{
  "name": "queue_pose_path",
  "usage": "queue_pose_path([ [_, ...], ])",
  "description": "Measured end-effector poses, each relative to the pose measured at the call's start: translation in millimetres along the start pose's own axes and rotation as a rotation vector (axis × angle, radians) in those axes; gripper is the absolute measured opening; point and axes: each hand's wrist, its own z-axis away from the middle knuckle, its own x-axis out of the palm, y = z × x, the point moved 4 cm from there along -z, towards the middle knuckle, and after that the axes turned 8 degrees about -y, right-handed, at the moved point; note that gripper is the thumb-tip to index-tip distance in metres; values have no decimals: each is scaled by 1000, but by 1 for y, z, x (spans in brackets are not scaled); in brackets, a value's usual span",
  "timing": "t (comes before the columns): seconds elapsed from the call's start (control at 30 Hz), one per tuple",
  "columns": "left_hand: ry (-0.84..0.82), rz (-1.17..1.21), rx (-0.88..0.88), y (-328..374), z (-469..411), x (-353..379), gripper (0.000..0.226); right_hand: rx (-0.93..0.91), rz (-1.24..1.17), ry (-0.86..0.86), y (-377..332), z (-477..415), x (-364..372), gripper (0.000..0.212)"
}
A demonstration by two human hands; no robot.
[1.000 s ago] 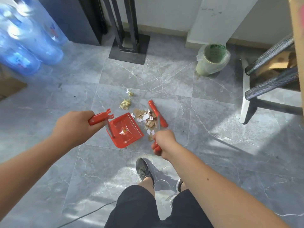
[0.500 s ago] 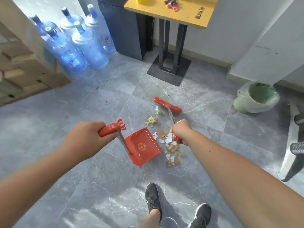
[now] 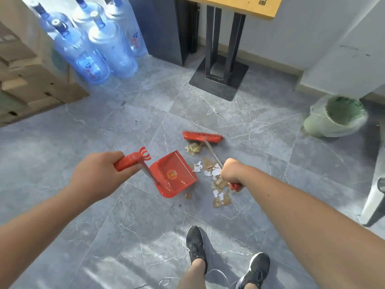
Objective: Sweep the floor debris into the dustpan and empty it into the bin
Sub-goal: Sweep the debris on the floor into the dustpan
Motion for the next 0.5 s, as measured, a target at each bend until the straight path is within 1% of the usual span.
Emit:
queue_pose_path([
  [0.13, 7, -33, 14, 4, 4, -3, 58, -9, 100, -27, 27, 23, -7, 7],
  [0.2, 18, -57, 6, 5, 8, -4, 58, -15, 165, -25, 40, 38, -12, 16],
  [0.33, 28, -53, -2, 8, 22, -6, 59, 32, 308, 1, 71, 56, -16, 33],
  [0.5, 28, -46, -27, 18, 43, -7, 56, 32, 375, 3, 99, 73, -14, 38],
])
